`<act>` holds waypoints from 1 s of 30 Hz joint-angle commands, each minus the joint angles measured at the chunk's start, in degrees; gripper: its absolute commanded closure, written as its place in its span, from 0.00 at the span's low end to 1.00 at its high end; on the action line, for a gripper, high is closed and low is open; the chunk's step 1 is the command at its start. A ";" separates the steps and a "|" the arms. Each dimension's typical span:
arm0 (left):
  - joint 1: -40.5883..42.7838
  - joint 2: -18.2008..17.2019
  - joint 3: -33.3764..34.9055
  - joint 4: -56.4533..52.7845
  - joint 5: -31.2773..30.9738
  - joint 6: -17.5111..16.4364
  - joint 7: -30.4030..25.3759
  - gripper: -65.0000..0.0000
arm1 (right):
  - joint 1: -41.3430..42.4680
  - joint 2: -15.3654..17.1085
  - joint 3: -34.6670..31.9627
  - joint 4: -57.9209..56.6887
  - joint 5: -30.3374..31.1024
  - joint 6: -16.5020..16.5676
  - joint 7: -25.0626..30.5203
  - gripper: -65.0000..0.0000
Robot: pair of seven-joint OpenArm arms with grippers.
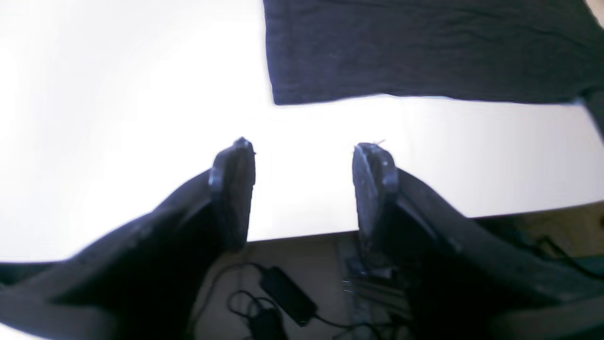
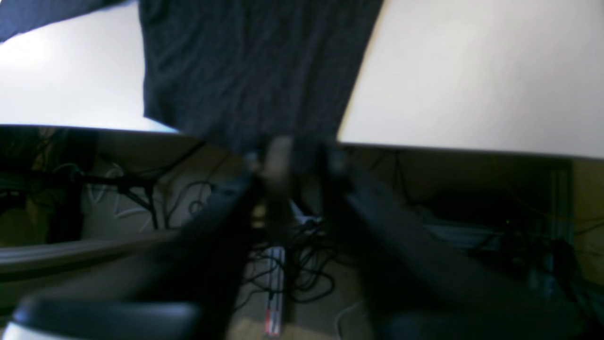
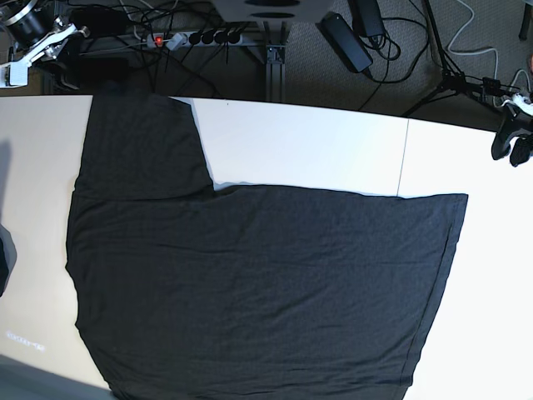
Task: Fold the T-shirt properly
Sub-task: 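Lower both grippers and pinch the black shirt's hem corners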
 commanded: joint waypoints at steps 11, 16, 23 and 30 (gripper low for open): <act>-21.64 1.42 12.68 -16.06 2.03 1.95 0.48 0.44 | 3.39 0.68 0.68 -0.72 -2.12 0.81 -1.68 0.63; -30.08 1.70 13.22 -30.40 -2.05 1.90 2.29 0.44 | 3.37 0.68 0.68 -0.72 -2.12 0.81 -1.68 0.63; -34.12 2.34 15.08 -37.44 -5.77 1.70 6.88 0.44 | 3.37 2.10 1.22 -0.68 -3.13 0.83 -1.44 0.63; -34.12 5.95 20.09 -37.44 -5.11 1.73 9.77 0.44 | 3.37 2.25 6.25 -0.63 -4.44 0.79 -1.01 0.63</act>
